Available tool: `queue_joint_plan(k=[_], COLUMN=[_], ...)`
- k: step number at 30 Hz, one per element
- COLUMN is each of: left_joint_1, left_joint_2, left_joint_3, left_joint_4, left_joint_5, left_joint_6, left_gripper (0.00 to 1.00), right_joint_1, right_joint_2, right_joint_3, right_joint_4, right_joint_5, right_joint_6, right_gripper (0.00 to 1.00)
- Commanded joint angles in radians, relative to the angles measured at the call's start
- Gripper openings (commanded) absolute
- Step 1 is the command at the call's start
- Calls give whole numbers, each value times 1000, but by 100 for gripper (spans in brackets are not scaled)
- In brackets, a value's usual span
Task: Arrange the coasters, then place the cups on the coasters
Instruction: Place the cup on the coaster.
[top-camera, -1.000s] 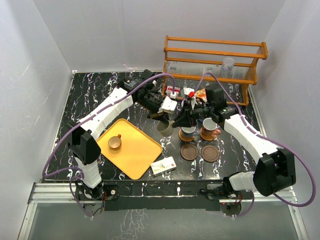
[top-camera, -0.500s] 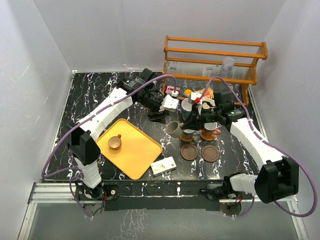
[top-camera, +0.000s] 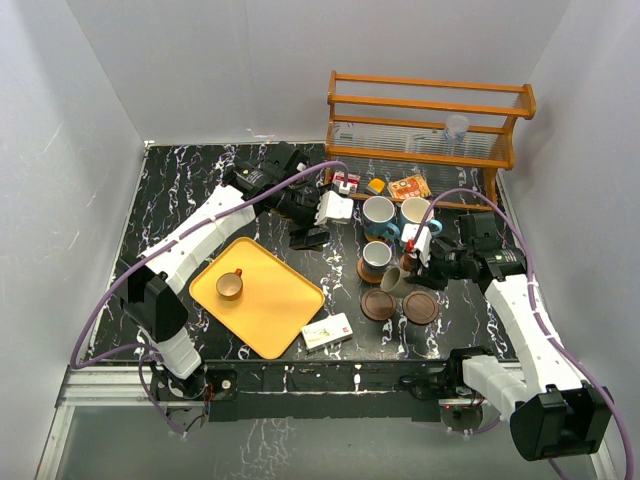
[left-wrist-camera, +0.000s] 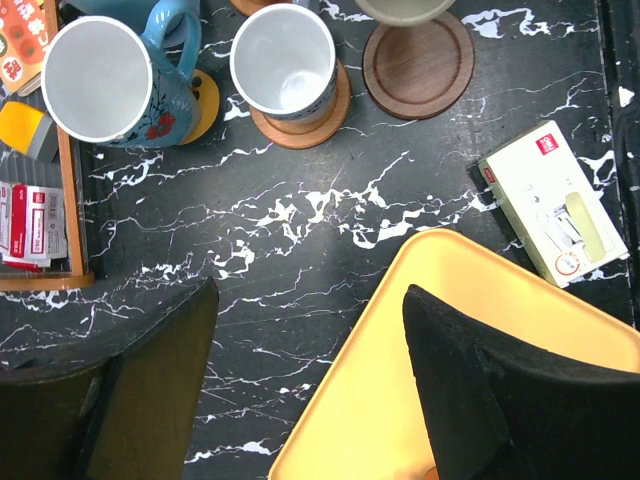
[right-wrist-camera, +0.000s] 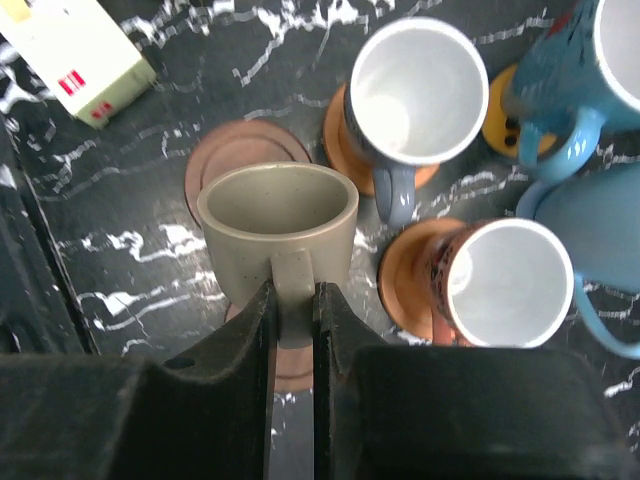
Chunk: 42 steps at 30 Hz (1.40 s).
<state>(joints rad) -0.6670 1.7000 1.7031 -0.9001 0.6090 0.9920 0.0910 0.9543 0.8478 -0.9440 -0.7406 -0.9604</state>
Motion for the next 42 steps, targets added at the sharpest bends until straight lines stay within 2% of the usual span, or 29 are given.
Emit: queue_joint_plan(k=[1, 5, 15, 30, 42], left_joint_1=[-2, -2, -2, -2, -2], left_joint_2=[-68, -78, -76, -71, -70], left_joint_3=[-35, -59, -76, -86, -84], left_joint_4=[49, 62, 70, 67, 64], left_joint_5=[-29, -44, -55, -55, -59], left_joint_6=[-33, -35, -29, -16, -11], left_gripper=[74, 75, 75, 76, 76], right_joint_1=[-19, -37, -63, -83, -117], right_joint_2=[-33, -31, -10, -2, 23], right_joint_3=[-45, -95, -141, -182, -198], right_joint_4=[-5, 12, 70, 94, 72], right_joint_5=[113, 157, 113, 164, 279], right_joint_6=[-85, -115, -128, -138, -166], right_gripper=[0, 0, 0, 0, 11])
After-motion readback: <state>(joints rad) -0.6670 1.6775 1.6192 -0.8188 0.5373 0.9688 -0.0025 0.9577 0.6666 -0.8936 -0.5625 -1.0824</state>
